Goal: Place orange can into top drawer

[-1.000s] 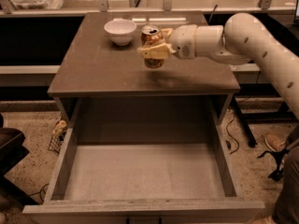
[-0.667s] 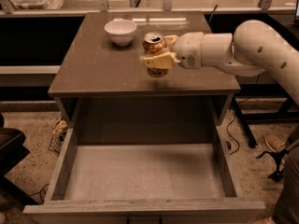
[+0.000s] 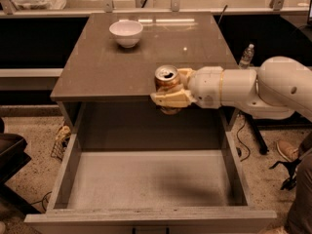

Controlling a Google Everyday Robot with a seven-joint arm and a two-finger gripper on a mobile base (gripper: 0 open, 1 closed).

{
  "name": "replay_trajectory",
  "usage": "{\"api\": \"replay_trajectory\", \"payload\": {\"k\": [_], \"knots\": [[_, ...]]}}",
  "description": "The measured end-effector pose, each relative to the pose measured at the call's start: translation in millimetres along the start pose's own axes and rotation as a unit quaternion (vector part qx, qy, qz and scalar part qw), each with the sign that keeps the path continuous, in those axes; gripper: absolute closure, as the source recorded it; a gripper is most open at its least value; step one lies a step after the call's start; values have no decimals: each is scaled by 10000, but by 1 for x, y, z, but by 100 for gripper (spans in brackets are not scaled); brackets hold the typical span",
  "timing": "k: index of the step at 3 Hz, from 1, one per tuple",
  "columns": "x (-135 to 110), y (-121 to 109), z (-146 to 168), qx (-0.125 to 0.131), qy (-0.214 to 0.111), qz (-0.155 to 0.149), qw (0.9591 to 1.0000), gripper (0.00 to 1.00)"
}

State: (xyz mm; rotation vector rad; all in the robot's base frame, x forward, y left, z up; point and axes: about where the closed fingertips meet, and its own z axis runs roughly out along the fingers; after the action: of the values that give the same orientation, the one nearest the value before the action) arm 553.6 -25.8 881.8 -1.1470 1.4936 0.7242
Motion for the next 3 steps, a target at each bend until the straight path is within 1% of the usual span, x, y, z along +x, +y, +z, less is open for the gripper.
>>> {"api": "replay_trajectory", "payload": {"k": [1,2,3], "knots": [[50,61,-33,-125,-19,81,9999,100],[50,61,-33,-126,-19,81,9999,100],[71,66,-15,-272,-171,170,9993,100]]}}
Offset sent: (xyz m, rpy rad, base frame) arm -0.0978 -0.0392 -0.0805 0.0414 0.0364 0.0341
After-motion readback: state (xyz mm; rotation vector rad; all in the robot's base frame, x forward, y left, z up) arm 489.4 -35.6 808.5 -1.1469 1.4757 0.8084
